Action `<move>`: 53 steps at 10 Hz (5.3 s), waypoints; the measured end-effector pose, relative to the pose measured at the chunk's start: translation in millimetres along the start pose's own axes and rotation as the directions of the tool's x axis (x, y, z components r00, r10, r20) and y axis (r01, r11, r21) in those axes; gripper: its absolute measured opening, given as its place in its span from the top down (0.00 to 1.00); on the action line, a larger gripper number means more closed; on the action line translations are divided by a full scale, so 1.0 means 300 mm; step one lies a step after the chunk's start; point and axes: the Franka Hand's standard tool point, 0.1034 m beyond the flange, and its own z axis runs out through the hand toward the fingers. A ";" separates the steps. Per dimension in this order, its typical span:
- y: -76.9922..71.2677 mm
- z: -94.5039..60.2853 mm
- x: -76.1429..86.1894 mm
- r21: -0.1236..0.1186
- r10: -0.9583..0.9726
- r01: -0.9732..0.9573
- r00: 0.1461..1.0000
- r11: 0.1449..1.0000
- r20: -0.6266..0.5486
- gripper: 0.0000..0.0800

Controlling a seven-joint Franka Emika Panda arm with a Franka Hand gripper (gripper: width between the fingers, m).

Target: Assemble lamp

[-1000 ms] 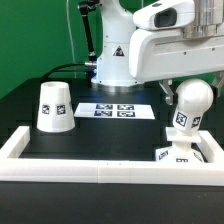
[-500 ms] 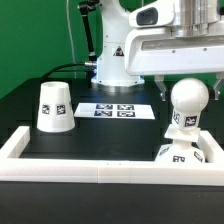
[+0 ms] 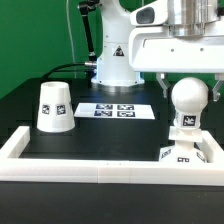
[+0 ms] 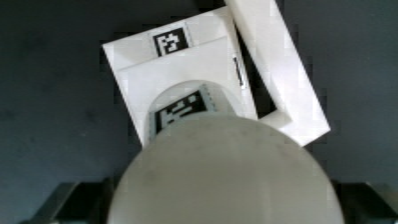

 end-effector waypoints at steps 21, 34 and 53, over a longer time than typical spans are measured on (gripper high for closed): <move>-0.010 0.012 -0.016 0.044 0.342 -0.344 0.939 0.938 0.043 0.13; 0.004 0.011 0.007 -0.016 -0.750 0.749 0.662 0.662 -0.015 0.13; 0.035 0.017 0.008 -0.013 -0.992 0.995 0.101 0.100 0.073 0.28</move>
Offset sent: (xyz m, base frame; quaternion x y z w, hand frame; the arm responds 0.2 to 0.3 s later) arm -0.0100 -0.0070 -0.0012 -0.0071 -0.0193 0.2788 0.9601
